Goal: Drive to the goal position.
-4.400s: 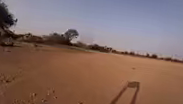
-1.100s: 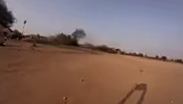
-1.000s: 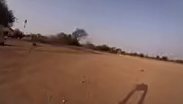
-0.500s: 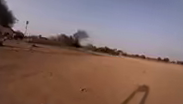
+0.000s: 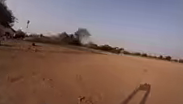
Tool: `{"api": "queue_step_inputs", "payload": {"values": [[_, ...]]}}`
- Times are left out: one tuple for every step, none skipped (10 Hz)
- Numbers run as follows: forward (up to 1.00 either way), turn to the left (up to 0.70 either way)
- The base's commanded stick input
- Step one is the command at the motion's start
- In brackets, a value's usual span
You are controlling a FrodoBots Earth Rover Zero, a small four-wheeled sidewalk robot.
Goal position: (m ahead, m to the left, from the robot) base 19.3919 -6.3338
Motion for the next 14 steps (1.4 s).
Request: {"api": "queue_step_inputs", "payload": {"values": [[0.70, 0.00], [0.70, 0.00], [0.70, 0.00], [0.70, 0.00], [0.70, 0.00], [0.70, 0.00], [0.70, 0.00], [0.70, 0.00], [0.70, 0.00], [0.70, 0.00], [0.70, 0.00], [0.70, 0.00], [0.70, 0.00], [0.70, 0.00]]}}
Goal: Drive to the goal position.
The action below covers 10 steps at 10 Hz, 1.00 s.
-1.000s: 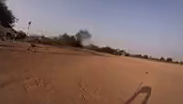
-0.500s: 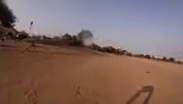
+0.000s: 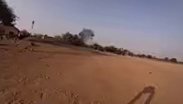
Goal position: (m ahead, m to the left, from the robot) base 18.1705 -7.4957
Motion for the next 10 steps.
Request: {"api": "queue_step_inputs", "payload": {"values": [[0.70, 0.00], [0.70, 0.00], [0.70, 0.00], [0.70, 0.00], [0.70, -0.19], [0.70, -0.35], [0.70, -0.35], [0.70, -0.35], [0.70, -0.35], [0.70, -0.09]]}}
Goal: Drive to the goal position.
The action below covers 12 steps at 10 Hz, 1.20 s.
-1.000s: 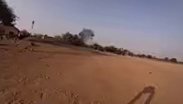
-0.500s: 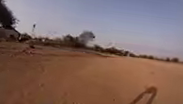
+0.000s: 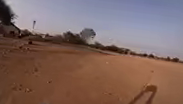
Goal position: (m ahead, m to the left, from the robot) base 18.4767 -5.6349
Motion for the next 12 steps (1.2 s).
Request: {"api": "queue_step_inputs", "payload": {"values": [[0.70, 0.00], [0.70, 0.00], [0.70, 0.00], [0.70, 0.00], [0.70, 0.00], [0.70, 0.00], [0.70, 0.00], [0.70, 0.00], [0.70, 0.00], [0.70, -0.32], [0.70, -0.32], [0.70, -0.32]]}}
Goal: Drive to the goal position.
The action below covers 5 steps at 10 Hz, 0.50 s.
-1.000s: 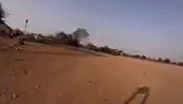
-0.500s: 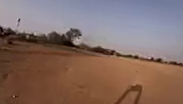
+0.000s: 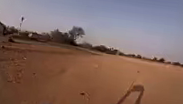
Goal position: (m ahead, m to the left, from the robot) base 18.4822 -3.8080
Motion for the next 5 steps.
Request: {"api": "queue_step_inputs", "payload": {"values": [[0.70, -0.32], [0.70, -0.32], [0.70, -0.32], [0.70, -0.19], [0.70, 0.00]]}}
